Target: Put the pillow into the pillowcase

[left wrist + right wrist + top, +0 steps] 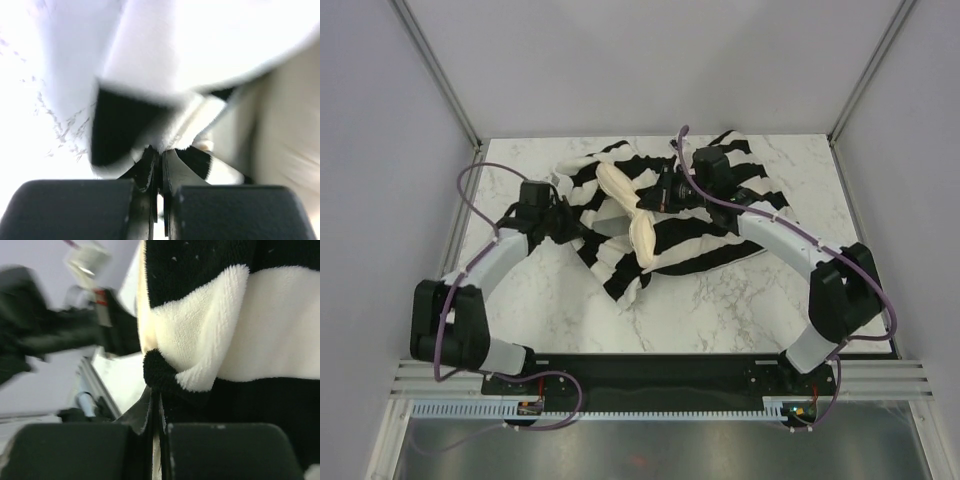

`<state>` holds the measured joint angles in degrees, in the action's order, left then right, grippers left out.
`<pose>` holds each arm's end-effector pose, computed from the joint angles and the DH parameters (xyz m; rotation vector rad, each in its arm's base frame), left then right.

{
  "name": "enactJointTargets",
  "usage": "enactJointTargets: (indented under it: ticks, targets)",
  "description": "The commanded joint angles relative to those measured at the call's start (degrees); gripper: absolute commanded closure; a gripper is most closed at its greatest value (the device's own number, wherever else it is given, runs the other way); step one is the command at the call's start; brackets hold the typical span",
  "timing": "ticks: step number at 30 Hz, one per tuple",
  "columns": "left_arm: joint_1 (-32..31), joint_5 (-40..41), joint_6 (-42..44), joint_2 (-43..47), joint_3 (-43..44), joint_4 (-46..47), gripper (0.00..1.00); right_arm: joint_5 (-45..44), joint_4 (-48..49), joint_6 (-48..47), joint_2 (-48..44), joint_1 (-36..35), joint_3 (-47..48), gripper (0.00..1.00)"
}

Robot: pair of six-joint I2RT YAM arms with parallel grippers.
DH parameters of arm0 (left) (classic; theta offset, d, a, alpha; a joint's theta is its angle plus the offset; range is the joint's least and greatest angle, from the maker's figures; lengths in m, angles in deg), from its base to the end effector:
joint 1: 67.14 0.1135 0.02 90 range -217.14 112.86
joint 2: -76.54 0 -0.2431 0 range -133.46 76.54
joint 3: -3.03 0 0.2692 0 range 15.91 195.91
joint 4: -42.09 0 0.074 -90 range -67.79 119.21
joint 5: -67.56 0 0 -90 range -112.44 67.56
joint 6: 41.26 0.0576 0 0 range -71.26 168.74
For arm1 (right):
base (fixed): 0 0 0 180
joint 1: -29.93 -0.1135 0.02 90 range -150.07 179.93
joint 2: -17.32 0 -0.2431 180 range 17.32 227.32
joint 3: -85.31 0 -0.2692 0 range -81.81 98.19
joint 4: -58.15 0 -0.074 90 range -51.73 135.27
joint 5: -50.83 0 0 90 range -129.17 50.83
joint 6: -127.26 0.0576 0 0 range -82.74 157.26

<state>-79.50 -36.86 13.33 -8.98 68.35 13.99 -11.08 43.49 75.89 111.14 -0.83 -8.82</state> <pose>0.3290 -0.0868 0.1660 -0.3802 2.4654 -0.6725 0.3454 0.2371 0.2708 -0.2067 2.1328 1.2369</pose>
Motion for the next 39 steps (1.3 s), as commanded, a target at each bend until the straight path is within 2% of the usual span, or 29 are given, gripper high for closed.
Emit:
enactJointTargets:
  ticks: [1, 3, 5, 10, 13, 17, 22, 27, 32, 35, 39]
  targets:
    - [3.9, -1.5, 11.9, 9.8, -1.0, -8.1, 0.98, -4.2, -4.7, -15.2, 4.1, 0.6, -1.2, 1.00]
    - [4.4, -3.6, 13.2, 12.8, -1.2, -8.7, 0.98, -3.8, -5.5, -19.1, 8.1, 0.1, 1.0, 1.00]
    - [4.5, -5.4, 13.4, 13.8, -0.6, -8.8, 0.98, -6.8, -10.9, -27.2, 14.8, -3.0, 3.8, 1.00]
    - [4.7, -7.0, 12.6, 16.2, 2.7, -8.9, 0.98, -9.0, -11.5, -30.4, 21.7, -4.4, 3.8, 1.00]
    - [5.7, -5.0, 13.2, 16.8, 5.1, -9.3, 0.98, -10.9, -12.9, -33.7, 21.4, -3.5, 1.9, 1.00]
    - [8.7, -2.8, 14.3, 14.3, 7.1, -9.3, 0.98, -5.1, -18.3, -39.8, 17.5, -1.8, -2.7, 1.00]
    - [14.7, -6.4, 12.7, 11.2, 8.3, -4.4, 0.98, 1.7, -30.3, -53.6, 10.8, -1.8, -8.0, 1.00]
    - [15.2, -15.4, 9.7, 11.1, 9.4, 1.2, 0.98, 2.1, -35.6, -58.3, 15.1, -3.9, -5.4, 1.00]
    - [15.0, -16.8, 9.4, 10.0, 14.9, 2.7, 0.98, 0.1, -41.3, -63.2, 21.6, -10.3, -0.4, 1.00]
    - [16.2, -15.5, 10.5, 10.1, 17.4, 2.6, 0.98, -1.7, -42.2, -65.1, 19.9, -9.7, -3.1, 1.00]
    - [18.7, -17.7, 9.9, 9.6, 18.7, 3.6, 0.98, -2.0, -46.3, -71.0, 16.2, -7.4, -7.4, 1.00]
